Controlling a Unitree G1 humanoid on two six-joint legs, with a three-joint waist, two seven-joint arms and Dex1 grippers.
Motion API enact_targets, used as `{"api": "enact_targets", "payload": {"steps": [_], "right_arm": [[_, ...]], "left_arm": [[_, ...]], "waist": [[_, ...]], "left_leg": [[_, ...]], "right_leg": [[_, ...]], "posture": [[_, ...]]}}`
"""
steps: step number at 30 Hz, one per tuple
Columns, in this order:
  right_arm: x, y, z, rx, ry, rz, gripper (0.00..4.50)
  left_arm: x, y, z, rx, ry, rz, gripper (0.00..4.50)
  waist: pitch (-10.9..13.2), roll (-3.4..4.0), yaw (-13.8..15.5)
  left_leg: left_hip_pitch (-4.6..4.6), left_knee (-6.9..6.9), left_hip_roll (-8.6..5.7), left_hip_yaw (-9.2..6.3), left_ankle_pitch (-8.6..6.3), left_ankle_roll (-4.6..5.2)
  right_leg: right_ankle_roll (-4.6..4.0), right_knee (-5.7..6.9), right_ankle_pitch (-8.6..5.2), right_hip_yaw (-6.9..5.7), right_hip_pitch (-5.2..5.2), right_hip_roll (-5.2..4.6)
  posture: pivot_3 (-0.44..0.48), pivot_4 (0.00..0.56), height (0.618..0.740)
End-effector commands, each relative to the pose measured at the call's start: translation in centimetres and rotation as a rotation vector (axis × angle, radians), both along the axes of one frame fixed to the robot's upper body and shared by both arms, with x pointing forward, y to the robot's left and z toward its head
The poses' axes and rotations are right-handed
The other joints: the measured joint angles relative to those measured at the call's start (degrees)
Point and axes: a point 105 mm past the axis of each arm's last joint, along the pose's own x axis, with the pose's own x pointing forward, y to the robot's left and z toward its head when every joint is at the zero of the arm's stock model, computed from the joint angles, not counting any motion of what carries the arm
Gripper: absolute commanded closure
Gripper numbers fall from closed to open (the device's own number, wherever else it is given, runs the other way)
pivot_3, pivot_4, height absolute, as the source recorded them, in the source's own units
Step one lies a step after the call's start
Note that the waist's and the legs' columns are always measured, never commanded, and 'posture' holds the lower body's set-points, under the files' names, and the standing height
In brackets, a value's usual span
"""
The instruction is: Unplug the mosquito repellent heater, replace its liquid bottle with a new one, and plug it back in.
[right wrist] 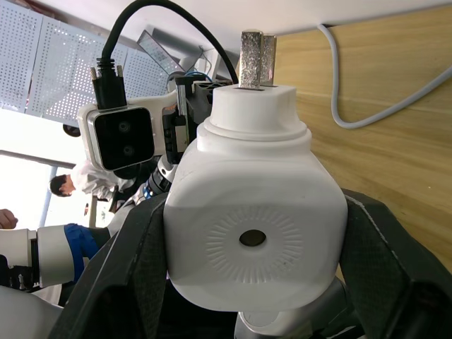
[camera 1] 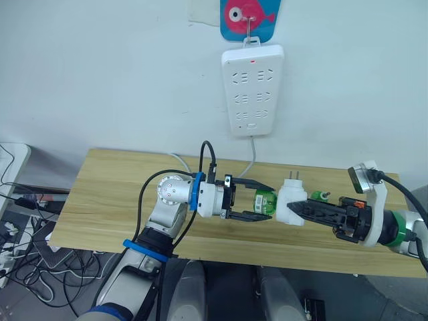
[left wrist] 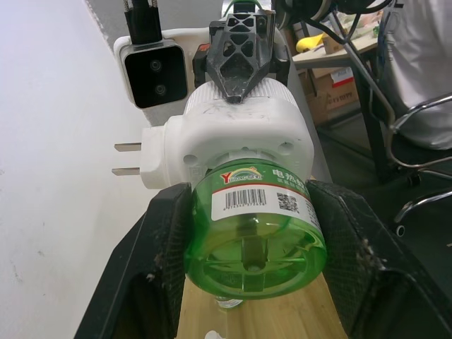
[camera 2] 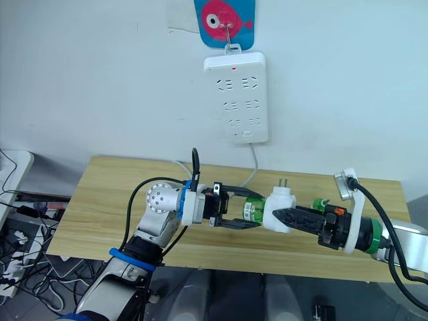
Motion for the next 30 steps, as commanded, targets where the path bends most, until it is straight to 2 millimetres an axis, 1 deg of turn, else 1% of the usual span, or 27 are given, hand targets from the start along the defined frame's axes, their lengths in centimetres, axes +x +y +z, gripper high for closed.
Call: {"api": "enact_targets", "payload": {"steps": [1,4,6,11,14,17,19,21,23,24,27,30], "right_arm": [[-0.5,0.6,0.8,0.015,-0.027,0.037,1.56],[-0.5,0.4,0.7,0.005,-0.024,0.025,1.56],[-0.3,0.3,0.7,-0.004,-0.024,0.014,1.56],[0.2,-0.2,0.5,-0.048,-0.017,-0.034,1.56],[0.5,-0.6,0.2,-0.078,-0.005,-0.065,1.56],[1.0,-1.7,-0.7,-0.184,0.033,-0.129,1.56],[1.3,-2.4,-1.2,-0.255,0.052,-0.167,1.56],[1.8,-2.9,-1.3,-0.309,0.054,-0.210,1.56],[2.8,-3.5,-1.3,-0.372,0.041,-0.307,1.56],[2.9,-3.6,-1.2,-0.432,0.026,-0.323,1.56],[3.2,-3.1,-0.9,-0.501,-0.018,-0.369,1.56],[3.4,-2.5,-0.7,-0.518,-0.042,-0.412,1.56]], "left_arm": [[-0.7,-0.4,0.1,0.006,-0.025,-0.024,2.27],[-0.7,-0.3,0.0,0.021,-0.022,-0.025,2.27],[-0.8,-0.2,-0.1,0.033,-0.012,-0.033,1.54],[-0.7,-0.1,-0.3,0.060,0.002,-0.020,0.04],[-0.5,-0.1,-0.3,0.073,-0.002,-0.007,0.00],[0.2,0.1,-0.4,0.115,-0.012,0.038,0.00],[0.4,0.2,-0.8,0.160,-0.021,0.054,0.00],[0.6,0.2,-1.6,0.233,-0.008,0.076,0.00],[0.7,-0.2,-2.2,0.300,0.021,0.107,0.00],[0.7,-0.6,-2.4,0.324,0.023,0.115,0.00],[0.9,-1.7,-2.6,0.364,-0.002,0.159,0.00],[1.7,-2.7,-2.6,0.368,-0.023,0.220,0.00]], "waist": [[0.00,0.00,0.01],[0.00,0.00,0.01],[-0.01,0.01,0.01],[-0.02,0.01,0.01],[-0.02,0.01,0.01],[-0.03,0.03,0.00],[-0.04,0.02,0.00],[-0.04,0.03,-0.01],[-0.04,0.03,-0.07],[-0.04,0.03,-0.10],[-0.04,0.03,-0.30],[-0.04,0.03,-0.33]], "left_leg": [[0.00,0.00,0.00,0.00,0.00,0.00],[0.00,0.00,0.00,0.00,0.00,0.00],[0.00,0.00,0.00,0.00,0.00,0.00],[0.00,0.00,0.00,0.00,0.00,0.00],[0.00,0.01,0.00,0.00,0.00,0.00],[0.00,0.01,0.00,0.01,0.01,0.00],[0.00,0.02,0.00,0.01,0.01,0.00],[0.00,0.01,0.00,0.01,0.01,0.00],[-0.01,0.00,0.00,0.01,0.01,0.00],[-0.01,0.01,0.00,0.01,0.01,0.00],[-0.03,0.02,-0.02,0.00,0.01,-0.01],[-0.04,0.01,-0.02,-0.02,0.02,-0.01]], "right_leg": [[0.00,0.00,0.00,0.00,0.00,0.00],[0.00,0.00,0.00,0.00,0.00,0.00],[0.00,0.00,0.00,0.00,0.00,0.00],[0.00,0.00,0.00,0.00,0.00,0.00],[0.00,0.01,0.00,0.00,0.00,0.00],[-0.01,0.01,0.00,0.00,0.00,-0.01],[-0.01,0.01,0.00,0.00,0.00,-0.01],[-0.01,0.01,0.00,0.00,-0.01,-0.01],[-0.01,0.01,0.00,0.00,-0.01,-0.01],[-0.01,0.01,0.01,0.01,-0.01,-0.01],[-0.01,0.02,0.00,0.00,-0.02,-0.03],[-0.01,0.01,0.00,-0.02,-0.02,-0.03]], "posture": [[0.127,0.320,0.740],[0.129,0.312,0.740],[0.128,0.310,0.740],[0.128,0.302,0.740],[0.126,0.295,0.740],[0.125,0.295,0.740],[0.123,0.295,0.740],[0.118,0.298,0.740],[0.108,0.299,0.740],[0.108,0.299,0.740],[0.090,0.297,0.740],[0.077,0.296,0.740]]}}
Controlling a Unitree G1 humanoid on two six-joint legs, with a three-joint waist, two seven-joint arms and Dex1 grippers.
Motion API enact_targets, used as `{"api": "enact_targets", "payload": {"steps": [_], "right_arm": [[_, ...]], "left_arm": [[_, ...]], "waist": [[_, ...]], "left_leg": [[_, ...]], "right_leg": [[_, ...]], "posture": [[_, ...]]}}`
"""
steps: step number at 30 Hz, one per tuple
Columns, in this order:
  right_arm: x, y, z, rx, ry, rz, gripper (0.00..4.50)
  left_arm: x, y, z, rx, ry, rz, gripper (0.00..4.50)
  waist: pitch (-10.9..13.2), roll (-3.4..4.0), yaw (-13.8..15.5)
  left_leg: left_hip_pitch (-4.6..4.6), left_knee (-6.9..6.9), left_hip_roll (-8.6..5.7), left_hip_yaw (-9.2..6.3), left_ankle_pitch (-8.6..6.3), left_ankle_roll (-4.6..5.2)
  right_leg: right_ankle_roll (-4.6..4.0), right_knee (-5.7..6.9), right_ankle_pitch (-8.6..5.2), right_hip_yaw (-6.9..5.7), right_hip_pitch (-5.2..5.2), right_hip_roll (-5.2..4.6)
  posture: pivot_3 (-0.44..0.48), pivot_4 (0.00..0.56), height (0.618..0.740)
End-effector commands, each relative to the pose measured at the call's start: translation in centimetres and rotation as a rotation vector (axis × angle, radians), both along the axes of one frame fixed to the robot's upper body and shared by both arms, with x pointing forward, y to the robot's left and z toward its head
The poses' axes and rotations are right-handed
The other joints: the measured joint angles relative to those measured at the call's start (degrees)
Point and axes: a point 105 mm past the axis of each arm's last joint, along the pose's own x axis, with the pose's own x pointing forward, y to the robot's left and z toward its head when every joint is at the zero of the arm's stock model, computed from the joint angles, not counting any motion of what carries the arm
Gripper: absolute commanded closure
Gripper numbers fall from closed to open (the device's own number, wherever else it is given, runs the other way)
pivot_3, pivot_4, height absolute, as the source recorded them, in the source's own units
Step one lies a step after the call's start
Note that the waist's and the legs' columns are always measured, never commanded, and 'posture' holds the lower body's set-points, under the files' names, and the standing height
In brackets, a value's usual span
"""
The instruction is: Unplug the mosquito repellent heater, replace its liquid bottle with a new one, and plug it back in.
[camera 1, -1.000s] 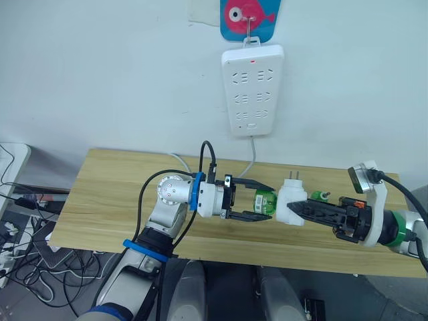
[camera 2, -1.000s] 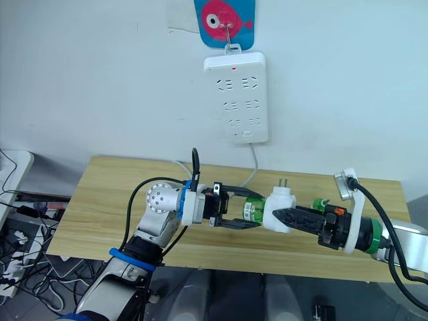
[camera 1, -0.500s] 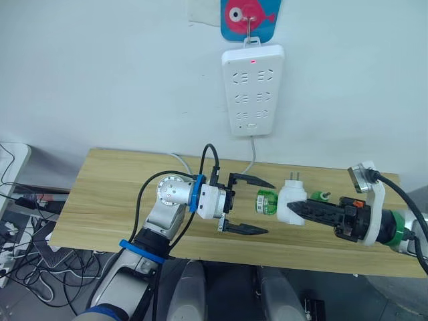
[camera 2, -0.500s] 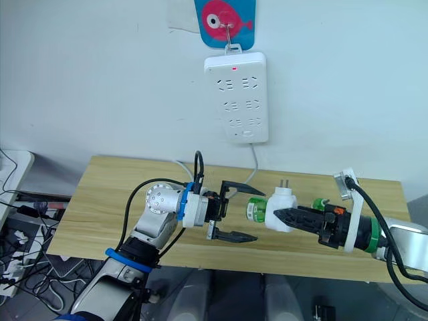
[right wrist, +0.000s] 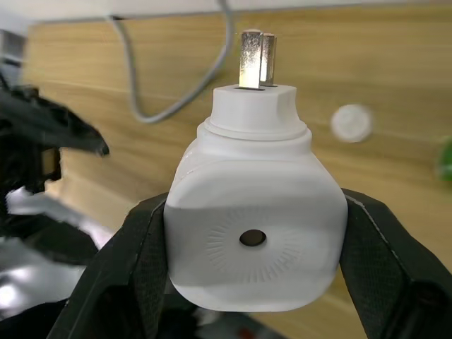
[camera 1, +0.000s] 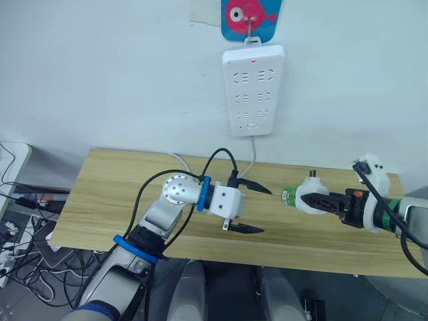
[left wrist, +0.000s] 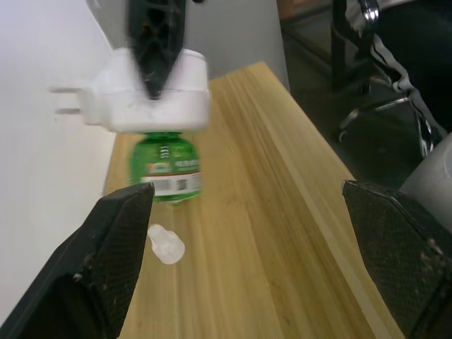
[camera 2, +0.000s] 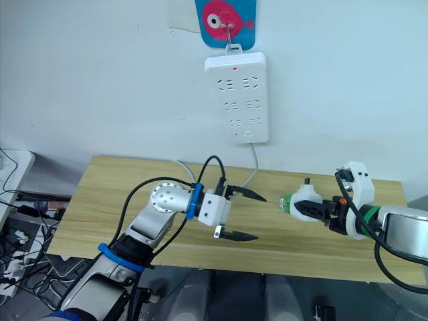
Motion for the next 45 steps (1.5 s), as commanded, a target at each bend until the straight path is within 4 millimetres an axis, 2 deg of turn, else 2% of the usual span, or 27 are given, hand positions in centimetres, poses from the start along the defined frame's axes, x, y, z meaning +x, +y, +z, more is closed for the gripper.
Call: {"api": "enact_targets", "payload": {"steps": [1,6,12,21,27,34,39,45], "right_arm": [[-0.1,1.2,0.7,-0.006,-0.052,-0.025,1.56],[-0.4,2.4,0.5,0.013,-0.069,-0.061,1.56],[-0.8,3.3,0.3,0.042,-0.067,-0.063,1.56],[-1.1,4.9,0.5,0.086,-0.078,-0.056,1.56],[-1.1,5.2,0.5,0.094,-0.080,-0.061,1.56],[-1.0,5.3,0.6,0.097,-0.081,-0.060,1.56],[-1.1,5.6,0.4,0.120,-0.073,-0.058,1.56],[-0.7,6.0,1.5,0.117,-0.117,-0.004,1.56]], "left_arm": [[0.5,-1.6,0.9,-0.025,-0.069,0.047,0.00],[1.8,-2.6,1.9,-0.111,-0.173,0.096,0.00],[2.2,-2.5,0.4,-0.072,-0.223,0.069,0.00],[2.9,-3.6,0.1,-0.085,-0.241,0.084,0.00],[2.9,-3.7,-0.1,-0.083,-0.239,0.077,0.00],[2.9,-3.7,-0.4,-0.070,-0.207,0.082,2.16],[2.9,-3.8,-0.3,-0.080,-0.191,0.089,2.27],[2.9,-3.8,-0.1,-0.127,-0.121,0.124,2.27]], "waist": [[0.00,-0.01,-0.03],[-0.01,-0.01,-0.11],[-0.02,0.00,-0.85],[-0.02,-0.01,-1.15],[-0.03,0.00,-1.20],[-0.03,0.00,-1.21],[-0.03,0.00,-1.24],[-0.06,0.01,-1.33]], "left_leg": [[-0.01,0.00,0.00,0.01,0.00,0.00],[-0.01,0.01,-0.02,0.02,0.03,-0.04],[-0.01,0.01,-0.02,0.03,0.02,-0.02],[-0.01,0.05,-0.03,0.02,0.02,0.01],[-0.02,0.04,-0.03,0.01,0.02,0.02],[-0.01,0.05,-0.03,0.01,0.02,0.02],[-0.01,0.06,-0.03,0.01,0.03,0.03],[-0.01,0.09,-0.03,0.01,0.03,0.04]], "right_leg": [[0.00,0.00,0.00,0.01,0.00,0.00],[0.00,0.00,0.00,0.01,0.00,-0.03],[-0.01,0.01,0.00,0.03,-0.01,-0.04],[-0.02,0.04,0.01,0.02,0.00,-0.05],[-0.02,0.05,0.01,0.01,0.00,-0.05],[-0.02,0.06,0.01,0.01,0.00,-0.06],[-0.03,0.07,0.02,0.01,0.00,-0.06],[-0.04,0.10,0.02,0.01,0.00,-0.06]], "posture": [[0.077,0.296,0.740],[0.064,0.298,0.740],[0.062,0.299,0.740],[0.059,0.299,0.740],[0.059,0.299,0.740],[0.055,0.306,0.740],[0.057,0.305,0.740],[0.064,0.294,0.740]]}}
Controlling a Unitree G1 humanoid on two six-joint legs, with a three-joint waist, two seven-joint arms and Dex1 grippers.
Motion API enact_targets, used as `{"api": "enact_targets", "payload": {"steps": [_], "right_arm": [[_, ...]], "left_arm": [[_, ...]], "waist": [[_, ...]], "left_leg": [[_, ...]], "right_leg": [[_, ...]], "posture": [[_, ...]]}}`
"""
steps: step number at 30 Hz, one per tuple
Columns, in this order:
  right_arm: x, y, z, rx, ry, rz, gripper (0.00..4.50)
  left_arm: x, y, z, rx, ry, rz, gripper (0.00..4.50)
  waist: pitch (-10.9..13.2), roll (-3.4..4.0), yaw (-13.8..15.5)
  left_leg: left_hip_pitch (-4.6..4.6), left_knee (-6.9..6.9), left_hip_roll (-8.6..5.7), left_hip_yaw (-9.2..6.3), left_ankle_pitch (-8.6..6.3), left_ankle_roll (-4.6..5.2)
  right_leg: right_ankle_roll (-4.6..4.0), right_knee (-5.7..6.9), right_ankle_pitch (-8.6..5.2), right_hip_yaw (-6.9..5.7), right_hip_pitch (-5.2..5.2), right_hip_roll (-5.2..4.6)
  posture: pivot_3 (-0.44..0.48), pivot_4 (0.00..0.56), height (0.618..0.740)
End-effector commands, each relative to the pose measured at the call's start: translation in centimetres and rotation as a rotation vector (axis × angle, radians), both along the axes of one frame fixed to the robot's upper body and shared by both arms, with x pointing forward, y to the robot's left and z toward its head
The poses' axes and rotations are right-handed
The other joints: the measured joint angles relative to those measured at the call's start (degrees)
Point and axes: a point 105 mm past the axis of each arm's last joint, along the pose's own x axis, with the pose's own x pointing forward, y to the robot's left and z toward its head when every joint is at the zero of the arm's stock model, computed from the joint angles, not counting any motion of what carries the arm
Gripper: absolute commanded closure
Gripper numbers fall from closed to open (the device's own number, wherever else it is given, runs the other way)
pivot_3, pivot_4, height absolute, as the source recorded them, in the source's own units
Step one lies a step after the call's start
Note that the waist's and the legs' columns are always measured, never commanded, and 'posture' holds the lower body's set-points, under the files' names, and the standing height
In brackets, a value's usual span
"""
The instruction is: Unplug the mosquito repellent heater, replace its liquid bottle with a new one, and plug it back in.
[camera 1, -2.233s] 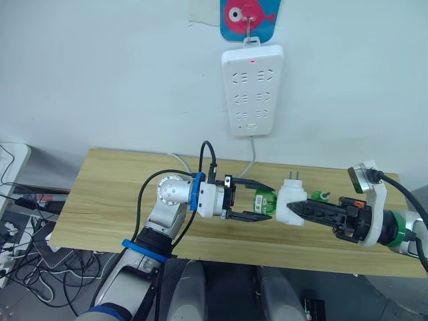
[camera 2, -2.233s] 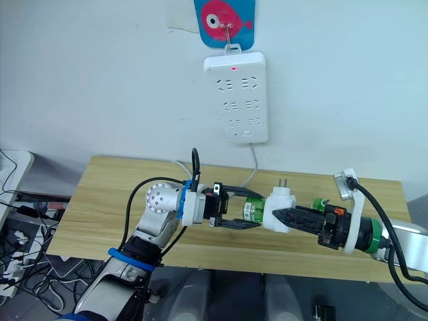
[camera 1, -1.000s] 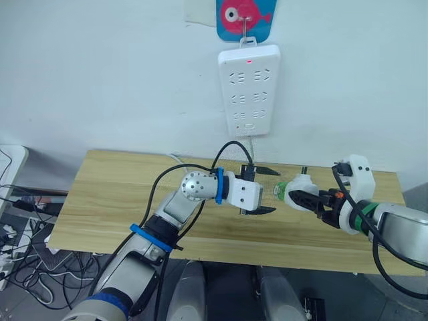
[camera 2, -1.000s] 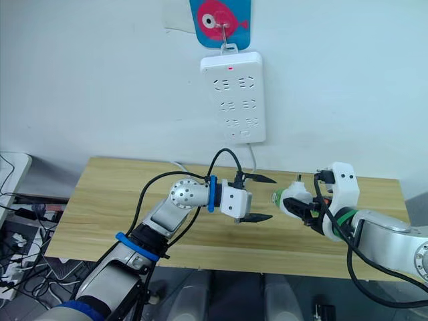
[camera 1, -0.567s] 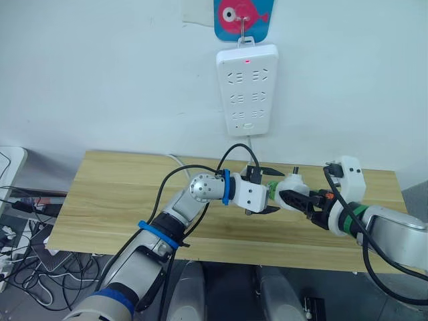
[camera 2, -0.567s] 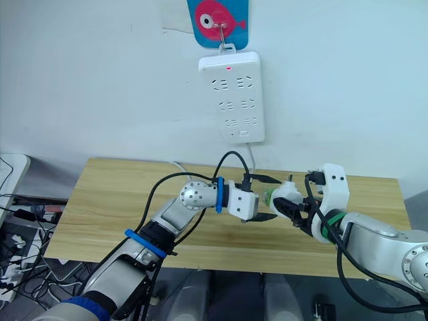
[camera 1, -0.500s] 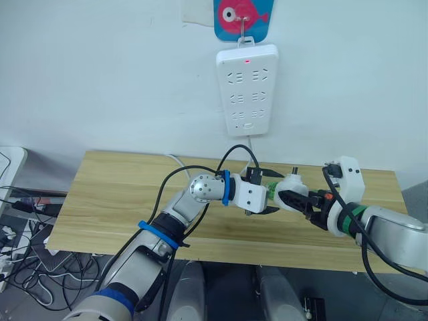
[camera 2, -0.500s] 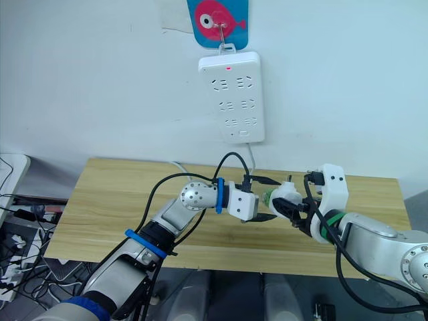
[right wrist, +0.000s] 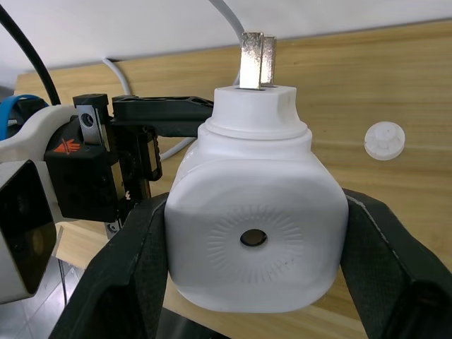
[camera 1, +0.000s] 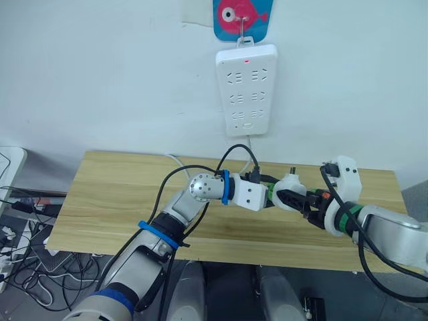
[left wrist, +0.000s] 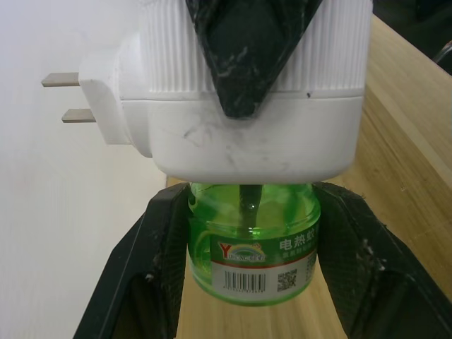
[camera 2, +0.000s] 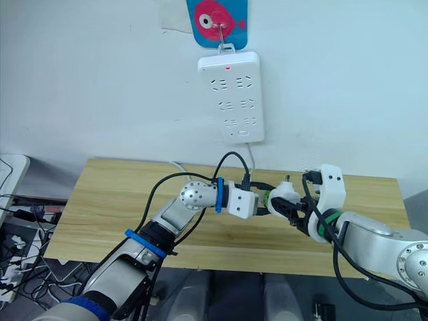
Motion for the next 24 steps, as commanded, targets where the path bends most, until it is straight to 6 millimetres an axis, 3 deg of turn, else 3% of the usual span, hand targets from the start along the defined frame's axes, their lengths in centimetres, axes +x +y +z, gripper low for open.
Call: {"api": "enact_targets", "payload": {"steps": [1,5,6,10,14,18,22,24], "right_arm": [[-0.4,1.3,2.0,0.045,-0.078,0.081,1.56],[-0.2,0.6,2.7,0.044,-0.110,0.053,0.19],[-0.4,0.2,3.0,0.039,-0.124,0.039,0.05],[-1.4,-1.3,4.4,0.006,-0.198,-0.025,0.05],[-3.7,-0.9,5.7,-0.065,-0.284,-0.025,0.05],[-4.4,-0.7,6.6,-0.128,-0.358,0.014,0.05],[-3.8,-1.1,5.3,-0.161,-0.420,-0.001,0.05],[-3.3,-1.1,3.6,-0.142,-0.432,-0.059,0.05]], "left_arm": [[-0.7,-0.8,0.7,-0.083,0.069,0.000,2.27],[-1.1,-0.8,0.8,-0.106,0.080,0.004,2.27],[-1.2,-0.7,0.7,-0.105,0.089,0.003,2.27],[-1.3,-0.4,0.2,-0.136,0.181,0.030,2.27],[-2.0,-1.1,0.6,-0.234,0.304,0.020,2.27],[-2.4,-1.7,2.0,-0.390,0.460,0.029,2.27],[-1.9,-1.8,4.2,-0.534,0.498,0.059,2.27],[-1.7,-1.8,5.1,-0.569,0.478,0.060,2.27]], "waist": [[-0.04,0.01,-0.02],[-0.10,0.02,0.02],[-0.11,0.03,0.01],[-0.23,0.01,0.10],[-0.47,0.14,-0.17],[-1.36,0.10,-0.81],[-2.12,-0.02,-1.42],[-2.59,0.01,-1.62]], "left_leg": [[0.00,0.00,0.01,0.00,0.00,0.00],[-0.03,0.00,-0.01,-0.03,0.00,-0.01],[-0.03,0.00,-0.02,-0.03,0.00,0.00],[-0.05,0.00,-0.04,-0.04,0.01,-0.02],[-0.05,0.02,-0.03,-0.02,0.03,-0.03],[-0.05,0.03,-0.04,-0.02,0.12,-0.19],[0.01,0.06,-0.03,-0.03,0.13,-0.20],[0.04,0.04,-0.04,0.03,0.13,-0.20]], "right_leg": [[0.00,0.00,0.00,-0.01,0.00,0.00],[0.00,-0.01,0.00,-0.05,0.00,-0.02],[0.00,-0.01,0.00,-0.05,0.00,-0.03],[0.00,-0.01,0.00,-0.07,0.00,-0.07],[-0.01,0.01,0.00,-0.06,0.01,-0.07],[0.00,0.00,0.00,-0.05,0.02,-0.07],[0.00,0.01,0.00,-0.06,0.06,-0.02],[0.00,0.00,0.00,0.01,0.06,-0.02]], "posture": [[0.064,0.294,0.740],[0.064,0.279,0.740],[0.063,0.276,0.740],[0.031,0.265,0.740],[-0.007,0.253,0.740],[-0.047,0.240,0.740],[-0.068,0.244,0.740],[-0.075,0.245,0.740]]}}
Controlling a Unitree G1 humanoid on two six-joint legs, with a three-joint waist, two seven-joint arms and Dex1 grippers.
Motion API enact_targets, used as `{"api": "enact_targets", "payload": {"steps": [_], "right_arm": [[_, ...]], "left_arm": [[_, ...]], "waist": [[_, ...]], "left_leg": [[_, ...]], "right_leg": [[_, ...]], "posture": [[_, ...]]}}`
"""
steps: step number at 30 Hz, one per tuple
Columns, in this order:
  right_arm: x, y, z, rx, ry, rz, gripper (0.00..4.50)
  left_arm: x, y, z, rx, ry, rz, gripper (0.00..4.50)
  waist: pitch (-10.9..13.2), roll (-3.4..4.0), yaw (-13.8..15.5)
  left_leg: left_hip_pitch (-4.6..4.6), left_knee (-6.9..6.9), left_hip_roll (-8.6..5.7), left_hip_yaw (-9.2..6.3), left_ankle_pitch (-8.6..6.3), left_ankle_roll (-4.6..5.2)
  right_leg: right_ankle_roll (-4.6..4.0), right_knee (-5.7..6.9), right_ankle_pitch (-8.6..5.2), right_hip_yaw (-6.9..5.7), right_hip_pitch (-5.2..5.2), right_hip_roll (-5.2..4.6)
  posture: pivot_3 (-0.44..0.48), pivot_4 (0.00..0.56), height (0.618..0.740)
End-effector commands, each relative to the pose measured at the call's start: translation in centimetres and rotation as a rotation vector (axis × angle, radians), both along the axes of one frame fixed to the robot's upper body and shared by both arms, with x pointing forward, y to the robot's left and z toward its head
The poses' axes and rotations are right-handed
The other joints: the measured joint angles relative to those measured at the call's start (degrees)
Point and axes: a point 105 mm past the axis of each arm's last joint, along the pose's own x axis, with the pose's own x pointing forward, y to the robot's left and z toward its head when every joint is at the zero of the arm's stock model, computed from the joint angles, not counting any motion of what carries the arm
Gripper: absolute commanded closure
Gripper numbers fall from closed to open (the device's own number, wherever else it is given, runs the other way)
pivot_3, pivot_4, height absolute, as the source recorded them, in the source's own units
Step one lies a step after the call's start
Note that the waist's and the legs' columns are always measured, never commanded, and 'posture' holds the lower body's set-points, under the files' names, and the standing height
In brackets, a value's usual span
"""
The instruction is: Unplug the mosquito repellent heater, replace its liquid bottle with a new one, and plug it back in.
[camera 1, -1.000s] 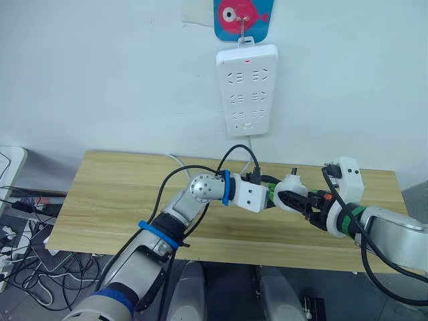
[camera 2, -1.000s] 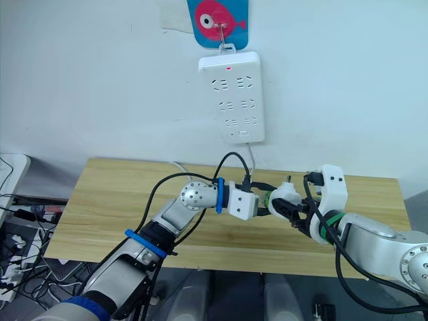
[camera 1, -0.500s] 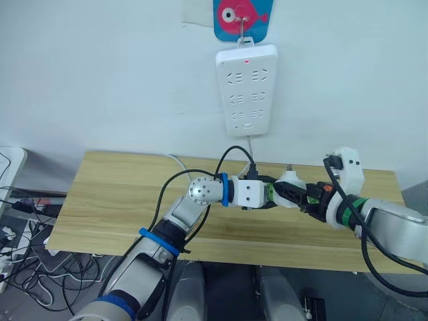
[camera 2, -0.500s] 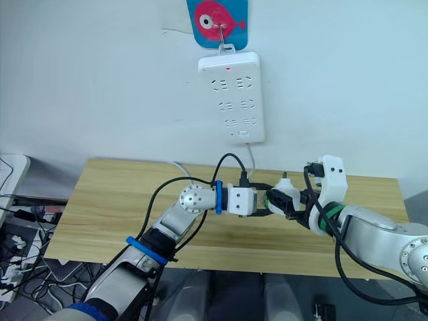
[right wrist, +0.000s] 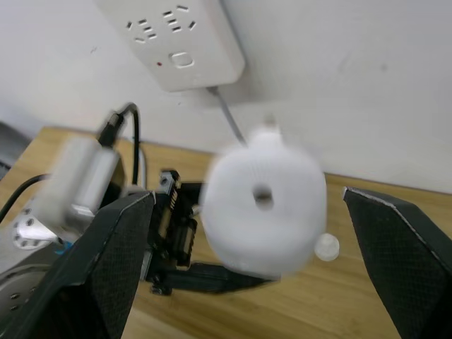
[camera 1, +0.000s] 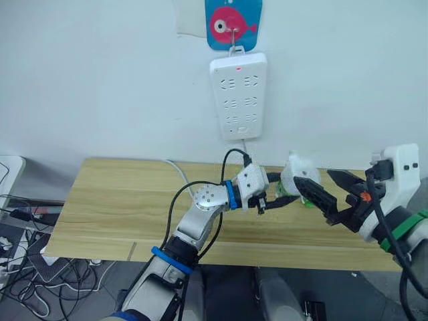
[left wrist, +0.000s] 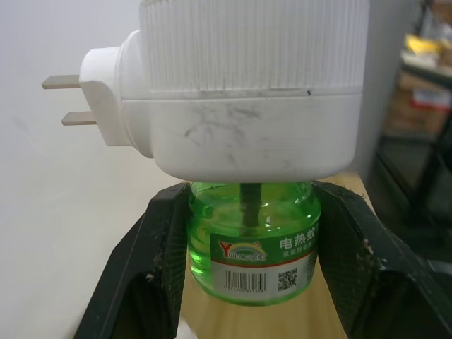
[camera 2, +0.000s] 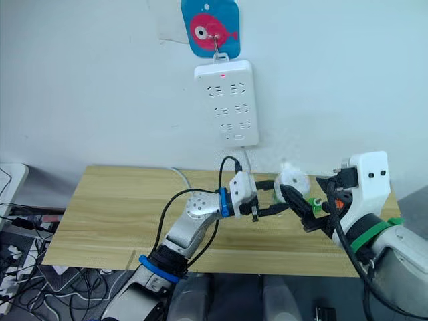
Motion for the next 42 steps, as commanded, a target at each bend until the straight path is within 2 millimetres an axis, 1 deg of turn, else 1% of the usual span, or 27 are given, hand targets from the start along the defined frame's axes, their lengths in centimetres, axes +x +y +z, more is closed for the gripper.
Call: {"api": "enact_targets", "payload": {"steps": [1,3,6,10,12,14,19,28,31,34,36,37,42], "right_arm": [[0.3,0.3,-1.9,-0.002,-0.091,-0.059,0.05],[0.2,0.4,-2.4,0.001,-0.176,-0.115,0.05],[-0.1,0.6,-2.1,0.004,-0.288,-0.168,0.05],[-0.4,1.4,-1.9,-0.012,-0.367,-0.163,0.05],[-0.3,2.0,-1.5,0.016,-0.392,-0.160,0.05],[-0.2,2.5,-1.0,0.040,-0.410,-0.152,0.05],[0.2,3.1,-0.6,0.052,-0.421,-0.155,0.05],[0.9,3.1,-0.2,0.049,-0.418,-0.179,0.05],[1.0,3.1,-0.2,0.047,-0.412,-0.175,0.05],[1.0,2.9,-0.1,0.039,-0.416,-0.185,0.62],[1.1,3.0,-0.2,0.031,-0.416,-0.176,1.37],[1.1,3.0,-0.2,0.028,-0.417,-0.174,1.61],[1.1,3.0,-0.2,0.021,-0.418,-0.171,1.61]], "left_arm": [[0.0,0.0,2.7,-0.103,-0.048,0.011,2.27],[0.1,-0.1,3.0,-0.107,-0.059,0.005,2.27],[0.0,-0.2,3.1,-0.108,-0.066,-0.017,2.27],[-0.3,-0.2,2.8,-0.104,-0.043,-0.048,2.27],[-0.3,-0.2,2.7,-0.103,-0.039,-0.054,2.27],[-0.4,-0.2,2.8,-0.106,-0.033,-0.058,2.27],[-0.6,-0.3,2.8,-0.106,-0.034,-0.064,2.27],[-1.0,-0.4,2.8,-0.102,-0.047,-0.083,2.27],[-1.1,-0.4,2.8,-0.101,-0.046,-0.085,2.27],[-1.1,-0.4,2.8,-0.100,-0.050,-0.088,2.27],[-1.1,-0.4,2.8,-0.100,-0.052,-0.089,2.27],[-1.2,-0.5,2.8,-0.100,-0.052,-0.090,2.27],[-1.3,-0.5,2.8,-0.103,-0.057,-0.091,2.27]], "waist": [[-0.45,0.01,-0.13],[-0.48,0.05,-0.26],[-0.48,0.05,-0.84],[-0.50,0.05,-1.44],[-0.50,0.04,-1.48],[-0.50,0.05,-1.52],[-0.50,0.05,-1.52],[-0.50,0.05,-1.51],[-0.50,0.05,-1.50],[-0.50,0.05,-1.50],[-0.50,0.05,-1.48],[-0.50,0.05,-1.49],[-0.50,0.05,-1.48]], "left_leg": [[0.03,-0.03,0.00,0.03,0.00,0.00],[0.07,-0.05,-0.01,0.03,0.00,-0.01],[0.07,-0.01,-0.03,0.08,0.01,-0.03],[0.08,-0.01,-0.02,0.07,0.02,-0.04],[0.10,-0.03,0.00,0.06,0.02,-0.04],[0.10,-0.01,0.00,0.07,0.02,-0.03],[0.09,-0.02,-0.01,0.07,0.01,-0.02],[0.09,-0.02,-0.01,0.07,-0.02,0.03],[0.09,-0.02,-0.01,0.07,-0.11,0.19],[0.09,-0.01,-0.01,0.07,-0.11,0.20],[0.10,-0.02,-0.02,0.07,-0.11,0.20],[0.10,-0.02,-0.01,0.06,-0.12,0.20],[0.10,-0.01,-0.02,0.07,-0.11,0.20]], "right_leg": [[0.00,-0.03,0.00,0.02,0.00,0.01],[0.02,-0.04,-0.01,0.02,-0.01,0.03],[0.02,-0.04,-0.01,0.07,-0.01,0.02],[0.02,-0.02,-0.01,0.07,0.00,0.03],[0.02,-0.01,-0.01,0.07,0.00,0.04],[0.02,-0.01,-0.01,0.08,0.01,0.04],[0.01,0.00,0.00,0.09,0.03,0.03],[0.00,0.01,0.00,0.08,0.03,0.02],[0.00,0.02,0.00,0.08,0.03,0.02],[0.00,0.02,0.00,0.08,0.03,0.02],[0.00,0.02,0.00,0.08,0.03,0.02],[0.00,0.02,0.00,0.08,0.03,0.02],[0.00,0.02,0.00,0.08,0.03,0.02]], "posture": [[-0.081,0.250,0.740],[-0.087,0.252,0.740],[-0.088,0.254,0.740],[-0.091,0.257,0.740],[-0.089,0.260,0.740],[-0.089,0.260,0.740],[-0.085,0.262,0.740],[-0.073,0.269,0.740],[-0.068,0.269,0.740],[-0.068,0.269,0.740],[-0.066,0.270,0.740],[-0.066,0.270,0.740],[-0.061,0.268,0.740]]}}
